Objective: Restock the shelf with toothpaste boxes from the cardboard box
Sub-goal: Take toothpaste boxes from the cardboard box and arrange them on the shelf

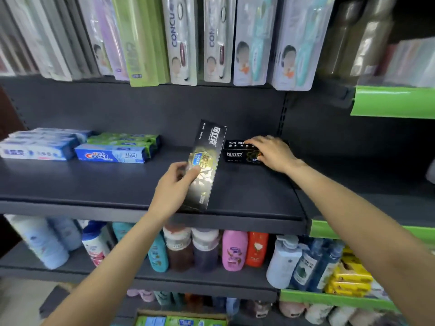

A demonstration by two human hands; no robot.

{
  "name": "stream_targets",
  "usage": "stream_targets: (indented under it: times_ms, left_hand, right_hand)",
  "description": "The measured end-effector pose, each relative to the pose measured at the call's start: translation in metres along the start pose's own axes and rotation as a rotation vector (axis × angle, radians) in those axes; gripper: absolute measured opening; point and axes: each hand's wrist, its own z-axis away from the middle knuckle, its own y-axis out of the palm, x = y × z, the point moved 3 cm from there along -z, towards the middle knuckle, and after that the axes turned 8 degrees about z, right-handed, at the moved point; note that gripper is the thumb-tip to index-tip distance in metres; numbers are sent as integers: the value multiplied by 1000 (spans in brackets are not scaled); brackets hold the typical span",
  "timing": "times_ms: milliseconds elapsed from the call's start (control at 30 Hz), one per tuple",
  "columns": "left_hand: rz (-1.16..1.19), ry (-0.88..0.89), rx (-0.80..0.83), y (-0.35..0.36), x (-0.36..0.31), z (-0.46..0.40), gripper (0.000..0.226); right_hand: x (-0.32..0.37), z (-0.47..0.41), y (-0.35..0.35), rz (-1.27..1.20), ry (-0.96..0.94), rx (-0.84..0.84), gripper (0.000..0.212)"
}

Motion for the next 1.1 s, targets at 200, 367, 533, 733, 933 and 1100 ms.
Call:
stream_targets:
  times_ms: [200,367,533,733,933,1100]
  left_hand:
    - [79,-96,-77,24,4,-27,32]
    - [265,-140,-35,53,-2,-23,33]
    - [-144,-22,129,75,-2,-19,32]
    - [-1044,265,247,65,13,-19,48]
    - [-1045,253,249,58,22,-22,46]
    - [-833,320,182,51,16,-12,39]
  right_hand:
    - [18,-14,9,-485,146,-66,46]
    - [64,29,-31,-1106,149,64,50]
    - [52,39,-51,-988,78,-27,56]
    - [26,19,-37,-145,-51,-55,56]
    - [7,-9,9,55,157,27,65]
    - [46,16,-6,-88,153,-183,51]
